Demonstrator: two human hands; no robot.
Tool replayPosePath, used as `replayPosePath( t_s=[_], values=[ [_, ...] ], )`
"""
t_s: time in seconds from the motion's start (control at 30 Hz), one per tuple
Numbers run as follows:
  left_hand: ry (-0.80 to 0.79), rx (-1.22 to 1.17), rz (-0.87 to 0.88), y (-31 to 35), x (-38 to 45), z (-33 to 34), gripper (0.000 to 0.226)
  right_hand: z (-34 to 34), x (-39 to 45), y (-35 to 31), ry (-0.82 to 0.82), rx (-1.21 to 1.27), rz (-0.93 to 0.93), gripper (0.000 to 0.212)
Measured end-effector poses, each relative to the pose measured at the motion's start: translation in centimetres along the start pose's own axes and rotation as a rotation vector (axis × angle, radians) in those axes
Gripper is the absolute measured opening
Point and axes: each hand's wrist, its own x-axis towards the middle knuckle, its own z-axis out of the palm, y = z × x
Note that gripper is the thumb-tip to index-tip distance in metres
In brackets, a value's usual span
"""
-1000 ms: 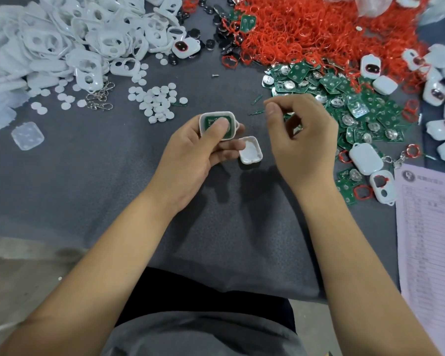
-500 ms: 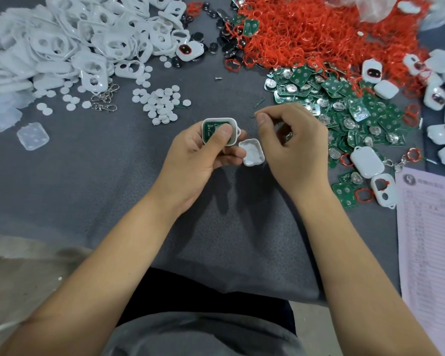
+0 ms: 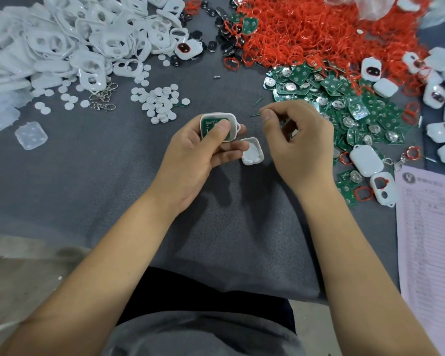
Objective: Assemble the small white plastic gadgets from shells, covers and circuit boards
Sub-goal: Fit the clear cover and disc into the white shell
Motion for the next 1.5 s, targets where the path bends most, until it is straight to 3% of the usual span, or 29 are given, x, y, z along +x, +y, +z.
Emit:
replayPosePath(
  t_s=[0.33,0.8,1.03,1.13,1.27,1.4,1.5],
  values=[
    [0.013,0.124,0.171,-0.5,0.2,-0.9,0.015,-0.2,0.1,0.1,-0.004,0.006,0.028,0.013],
    [0.081,0.169,0.143,-0.8,0.0,-0.4,0.018,0.4,-0.7,-1.4,-0.224,0.277,-0.001,0.01],
    [0.078,0.032,0.104,-0.8,-0.1,-0.5,0.023,-0.5,0.2,0.4,-0.109,0.062,0.038,0.015],
    [0.051,0.102,0.119,-0.9,0.0,-0.7,0.016,-1.1,0.3,0.8,-0.168,-0.028,0.037,0.013],
    [0.026,0.194,0.163,-1.0,-0.1,-0.6,0.016,-1.2,0.1,0.6,-0.37,-0.244,0.011,0.017],
    [0.03,0.187,0.151,-1.0,0.0,-0.7,0.017,-0.9,0.0,0.1,-0.374,-0.35,0.013,0.027],
    [0.051,0.206,0.135,-0.8,0.1,-0.6,0.019,-0.8,0.0,0.4,-0.378,-0.327,0.024,0.023]
  ],
)
